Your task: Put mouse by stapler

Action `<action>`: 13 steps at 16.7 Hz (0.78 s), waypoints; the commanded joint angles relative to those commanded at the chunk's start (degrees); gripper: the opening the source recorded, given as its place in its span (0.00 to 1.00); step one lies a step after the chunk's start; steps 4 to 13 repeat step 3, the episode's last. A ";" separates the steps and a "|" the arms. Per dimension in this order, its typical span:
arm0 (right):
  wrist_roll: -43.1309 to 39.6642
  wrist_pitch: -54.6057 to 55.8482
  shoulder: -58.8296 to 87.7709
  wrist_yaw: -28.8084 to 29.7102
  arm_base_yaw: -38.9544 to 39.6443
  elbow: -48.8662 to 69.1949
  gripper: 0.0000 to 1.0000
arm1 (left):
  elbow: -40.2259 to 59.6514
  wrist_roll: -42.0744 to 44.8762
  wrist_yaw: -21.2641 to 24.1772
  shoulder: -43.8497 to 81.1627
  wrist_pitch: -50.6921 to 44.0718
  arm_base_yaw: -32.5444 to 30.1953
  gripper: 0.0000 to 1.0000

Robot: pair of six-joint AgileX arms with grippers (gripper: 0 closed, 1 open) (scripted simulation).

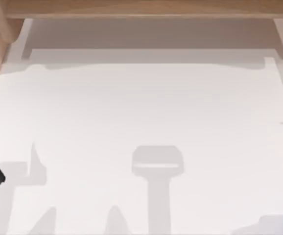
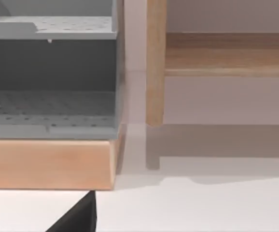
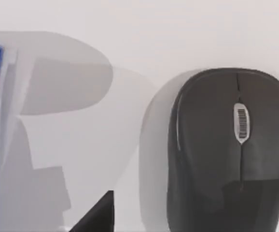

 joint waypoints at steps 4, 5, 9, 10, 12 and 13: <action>0.00 0.00 0.00 0.00 0.00 0.00 1.00 | 0.00 0.00 0.00 0.00 0.00 0.00 1.00; 0.00 0.00 0.00 0.00 0.00 0.00 1.00 | 0.00 0.00 0.00 0.00 0.00 0.00 1.00; 0.00 0.00 0.00 0.00 0.00 0.00 1.00 | 0.00 0.00 0.00 0.00 0.00 0.00 1.00; 0.00 0.00 0.00 0.00 0.00 0.00 1.00 | 0.00 0.00 0.00 0.00 0.00 0.00 1.00; 0.00 0.00 0.00 0.00 0.00 0.00 1.00 | 0.00 0.00 0.00 0.00 0.00 0.00 1.00; 0.00 0.00 0.00 0.00 0.00 0.00 1.00 | 0.00 0.00 0.00 0.00 0.00 0.00 1.00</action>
